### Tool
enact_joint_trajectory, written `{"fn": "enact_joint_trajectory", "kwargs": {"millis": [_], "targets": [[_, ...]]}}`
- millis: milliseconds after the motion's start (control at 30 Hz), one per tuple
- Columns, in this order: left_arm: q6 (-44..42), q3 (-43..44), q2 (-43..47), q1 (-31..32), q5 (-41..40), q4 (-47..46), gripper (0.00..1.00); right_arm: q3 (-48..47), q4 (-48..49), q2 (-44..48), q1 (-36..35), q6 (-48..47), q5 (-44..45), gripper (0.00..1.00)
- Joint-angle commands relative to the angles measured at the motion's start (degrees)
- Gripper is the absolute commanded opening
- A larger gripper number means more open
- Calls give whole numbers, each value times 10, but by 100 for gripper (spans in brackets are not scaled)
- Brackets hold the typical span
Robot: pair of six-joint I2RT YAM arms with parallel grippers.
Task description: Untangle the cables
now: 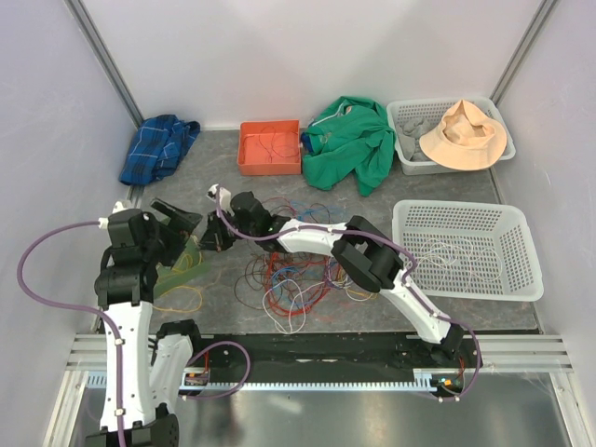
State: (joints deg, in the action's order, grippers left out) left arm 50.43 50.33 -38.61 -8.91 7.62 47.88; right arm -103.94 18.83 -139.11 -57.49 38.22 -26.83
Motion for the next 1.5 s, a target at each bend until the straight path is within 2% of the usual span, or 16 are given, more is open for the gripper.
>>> {"fn": "enact_joint_trajectory", "kwargs": {"millis": [0, 300, 367, 400, 500, 600, 767, 1033, 1300, 1467], "targets": [[24, 57, 5, 6, 8, 6, 99, -36, -27, 50, -27, -52, 17, 0], [22, 116, -7, 22, -19, 29, 99, -224, -182, -45, -58, -90, 10, 0], [21, 114, -4, 24, -27, 30, 100, -240, -187, -51, -60, -96, 13, 24], [20, 112, -3, 24, -29, 29, 100, -240, -202, -50, -60, -97, 14, 48], [23, 104, -1, 25, -28, 24, 100, -237, -223, -47, -61, -108, 27, 79], [24, 98, 1, 25, -27, 21, 99, -211, -227, -30, -61, -117, 50, 95], [25, 100, 2, 25, -30, 23, 100, -153, -216, 24, -59, -121, 93, 98], [21, 101, -5, 25, -37, 25, 100, 42, -128, 163, -42, -120, 149, 98], [12, 50, 1, 25, -52, 17, 99, 215, -82, 292, -32, -128, 183, 98], [2, 1, 20, 29, -74, 18, 99, 325, -28, 349, -33, -123, 162, 98]]}}
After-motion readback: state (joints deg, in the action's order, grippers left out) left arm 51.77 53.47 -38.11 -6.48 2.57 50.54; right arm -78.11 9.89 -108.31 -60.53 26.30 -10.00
